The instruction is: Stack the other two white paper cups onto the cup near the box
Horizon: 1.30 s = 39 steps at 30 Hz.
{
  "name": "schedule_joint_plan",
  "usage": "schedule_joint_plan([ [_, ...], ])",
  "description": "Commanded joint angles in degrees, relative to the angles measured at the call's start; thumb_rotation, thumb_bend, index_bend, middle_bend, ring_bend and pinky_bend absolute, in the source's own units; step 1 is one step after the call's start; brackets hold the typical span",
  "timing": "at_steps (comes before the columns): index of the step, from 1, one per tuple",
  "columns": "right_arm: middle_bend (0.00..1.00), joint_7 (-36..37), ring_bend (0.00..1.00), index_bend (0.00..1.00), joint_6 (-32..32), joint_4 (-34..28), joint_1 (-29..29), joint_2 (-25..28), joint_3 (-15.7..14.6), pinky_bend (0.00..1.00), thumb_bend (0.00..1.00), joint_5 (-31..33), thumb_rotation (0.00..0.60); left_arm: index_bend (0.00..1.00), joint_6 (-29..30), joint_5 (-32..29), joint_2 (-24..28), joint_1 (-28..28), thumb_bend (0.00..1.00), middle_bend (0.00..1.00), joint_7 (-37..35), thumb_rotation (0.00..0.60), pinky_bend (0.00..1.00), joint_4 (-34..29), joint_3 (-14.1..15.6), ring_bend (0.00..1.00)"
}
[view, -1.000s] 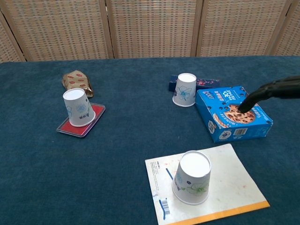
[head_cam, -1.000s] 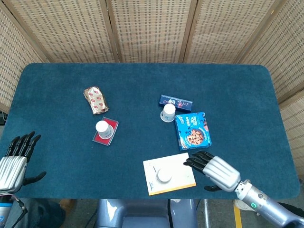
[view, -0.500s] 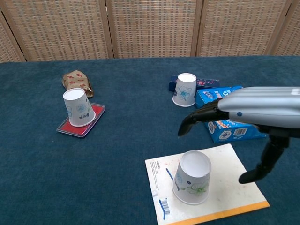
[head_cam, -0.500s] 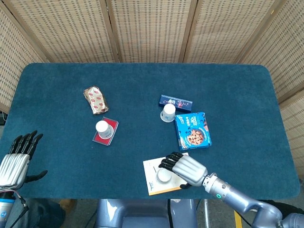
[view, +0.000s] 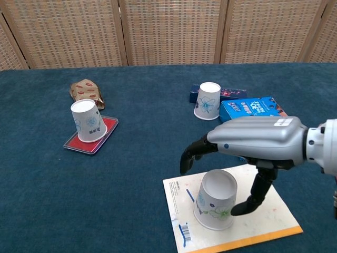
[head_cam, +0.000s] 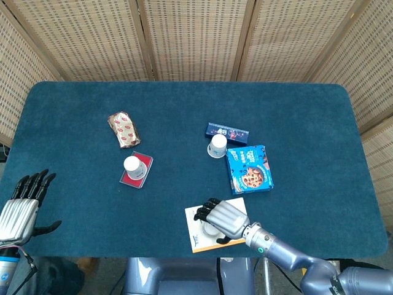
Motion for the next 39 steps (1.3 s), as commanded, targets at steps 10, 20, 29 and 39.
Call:
schedule_joint_plan([
  [10,0.48,-4.68,0.40,0.45,1.86,1.39,1.14,-3.61,-0.64,0.45,0.49,4.95,0.600,0.00,0.02,-0.13,0.24,-0.11,0.13,0.00,-0.40,0.600,0.00,-0.05,0.10,0.00],
  [20,0.49,-4.97,0.41,0.46,3.97,-1.37,1.80,-1.48,0.13,0.49,0.54,6.24,0.600,0.00,-0.67,-0.88,0.26,-0.55,0.13,0.00,-0.39,0.600,0.00,0.01,0.03,0.00],
  [29,0.49,-5.61,0.42,0.46,7.35,-4.62,4.77,6.87,8.94,0.49,0.55,10.82,0.600,0.00,-1.29,-2.97,0.43,-1.14,0.13,0.00,-1.06,0.600,0.00,0.15,-0.84,0.00],
  [39,0.49,-8.83,0.42,0.46,4.25,5.63,12.58,9.03,16.05,0.49,0.55,26.81,0.600,0.00,-1.72,-5.11,0.48,-1.70,0.13,0.00,-1.18,0.600,0.00,0.27,-1.71,0.00],
])
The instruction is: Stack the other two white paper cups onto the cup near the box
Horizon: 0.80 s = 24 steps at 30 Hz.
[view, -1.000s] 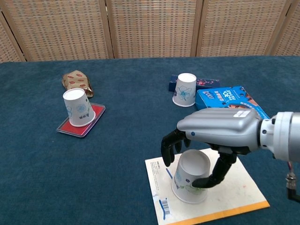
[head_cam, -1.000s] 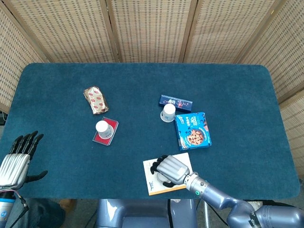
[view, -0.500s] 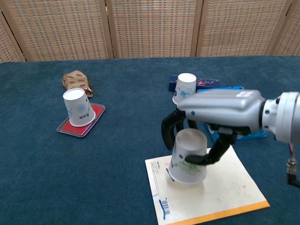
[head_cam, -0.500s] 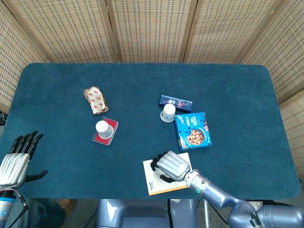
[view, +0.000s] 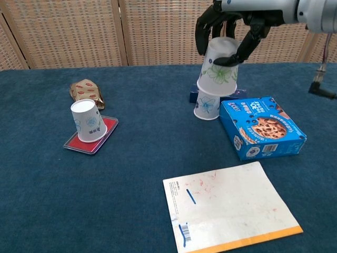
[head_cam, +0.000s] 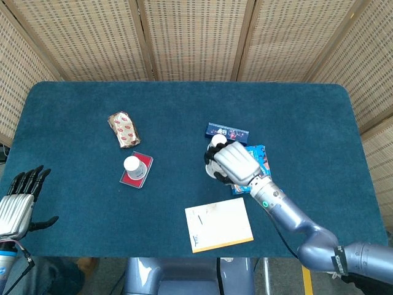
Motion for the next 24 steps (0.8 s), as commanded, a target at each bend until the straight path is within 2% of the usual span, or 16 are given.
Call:
schedule_joint_plan([
  [1,0.49,-1.75,0.42,0.46,-2.39,6.64,4.42,-0.53,1.85,0.49,0.55,6.92,0.600,0.00,-0.28,-0.91,-0.28,-0.27,0.13,0.00,0.64,0.600,0.00,0.07,-0.30,0.00],
  [7,0.49,-1.30,0.42,0.46,-6.29,17.11,9.85,-5.11,1.40,0.49,0.56,13.66,0.600,0.00,-0.43,-5.20,-1.13,-0.93,0.13,0.00,2.36,0.600,0.00,0.39,-1.93,0.00],
  [12,0.49,-0.17,0.42,0.47,-8.79,23.27,12.61,-8.23,0.64,0.49,0.56,17.10,0.600,0.00,-0.31,-7.12,-1.44,-1.21,0.13,0.00,2.92,0.600,0.00,0.69,-2.65,0.00],
  [24,0.49,1.77,0.42,0.47,-11.95,30.41,16.62,-13.69,-2.34,0.49,0.56,21.59,0.600,0.00,-0.84,-9.53,-1.58,-1.89,0.13,0.00,3.32,0.600,0.00,1.33,-3.23,0.00],
])
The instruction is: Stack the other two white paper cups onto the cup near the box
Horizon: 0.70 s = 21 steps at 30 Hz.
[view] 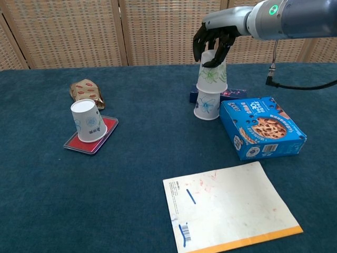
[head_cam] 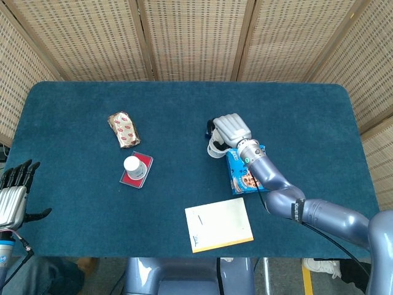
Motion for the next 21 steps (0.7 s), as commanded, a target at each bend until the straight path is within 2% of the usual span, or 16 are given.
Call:
schedule_joint_plan([
  [1,0.49,0.41,0.42,0.47,-0.03,1.27,0.76,-1.11,-0.63,0.49,0.56,0.22,0.600,0.00,0.06,-0.12,0.02,-0.02,0.13,0.00,-0.06,0.600,0.00,0.05,0.00,0.00],
  [14,0.49,2.36,0.42,0.47,0.49,5.10,2.04,-2.91,-1.74,0.49,0.56,0.15,0.600,0.00,0.26,-1.28,-0.12,-0.31,0.13,0.00,0.04,0.600,0.00,0.40,-0.24,0.00],
  [16,0.48,2.68,0.42,0.46,0.58,6.25,2.34,-3.58,-1.86,0.49,0.53,0.30,0.600,0.00,0.25,-1.50,-0.12,-0.36,0.13,0.00,0.04,0.600,0.00,0.46,-0.24,0.00],
  [17,0.45,2.95,0.40,0.42,0.52,6.65,2.43,-3.81,-1.94,0.48,0.44,0.26,0.600,0.00,0.22,-1.62,-0.11,-0.40,0.13,0.00,-0.01,0.600,0.00,0.48,-0.26,0.00],
  [19,0.33,3.88,0.31,0.27,-0.64,6.47,2.45,-3.56,-1.97,0.41,0.20,0.48,0.600,0.00,0.20,-1.75,-0.09,-0.46,0.13,0.00,-0.06,0.600,0.00,0.48,-0.30,0.00],
  [20,0.24,4.62,0.24,0.15,-1.44,6.11,2.42,-3.27,-1.85,0.34,0.08,0.62,0.600,0.00,0.19,-1.81,-0.10,-0.50,0.13,0.00,-0.08,0.600,0.00,0.50,-0.32,0.00],
  [21,0.14,5.34,0.18,0.06,-1.89,5.82,2.39,-2.95,-1.74,0.27,0.01,0.26,0.600,0.00,0.14,-1.85,-0.10,-0.56,0.13,0.00,-0.08,0.600,0.00,0.52,-0.31,0.00],
])
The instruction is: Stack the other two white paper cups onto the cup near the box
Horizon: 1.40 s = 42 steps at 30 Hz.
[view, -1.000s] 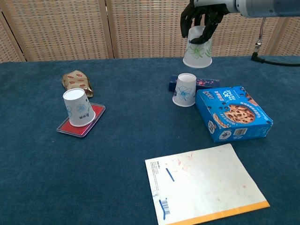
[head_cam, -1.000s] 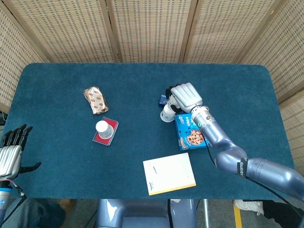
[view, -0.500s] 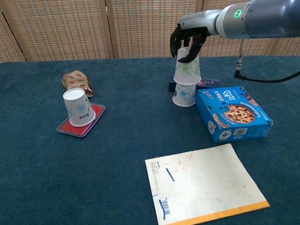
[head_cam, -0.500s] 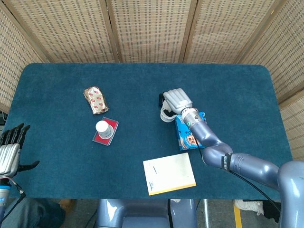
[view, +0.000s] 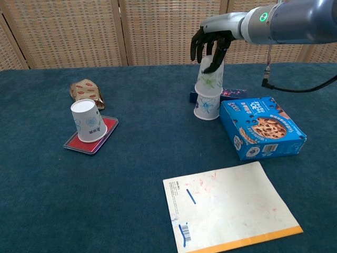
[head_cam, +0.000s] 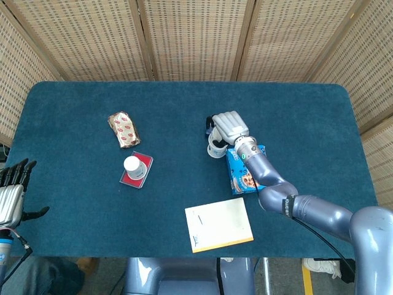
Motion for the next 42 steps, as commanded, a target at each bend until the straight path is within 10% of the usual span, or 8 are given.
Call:
schedule_joint_plan([
  [1,0.10,1.90,0.14,0.03,-1.15,-0.78,-0.04,0.68,0.19,0.23,0.00,-0.76,0.600,0.00,-0.11,-0.11,-0.02,-0.09,0.13,0.00,0.00,0.600,0.00,0.05,0.03,0.00],
  [11,0.00,4.07,0.01,0.00,2.89,-5.95,-2.90,4.54,-0.87,0.02,0.00,-7.29,0.600,0.00,-0.24,0.19,-0.04,-0.29,0.13,0.00,-0.08,0.600,0.00,0.10,0.39,0.00],
  [22,0.03,19.32,0.01,0.00,30.67,-5.57,-19.16,11.63,-11.80,0.00,0.00,-41.87,0.600,0.00,1.87,7.77,-1.00,0.24,0.13,0.00,-2.90,0.600,0.00,2.29,1.95,0.00],
  [42,0.00,15.10,0.00,0.00,51.02,-32.06,-46.15,24.94,-23.63,0.00,0.00,-47.27,0.600,0.00,-15.45,10.44,-1.45,-13.44,0.12,0.00,-7.58,0.600,0.00,7.98,-1.86,0.00],
])
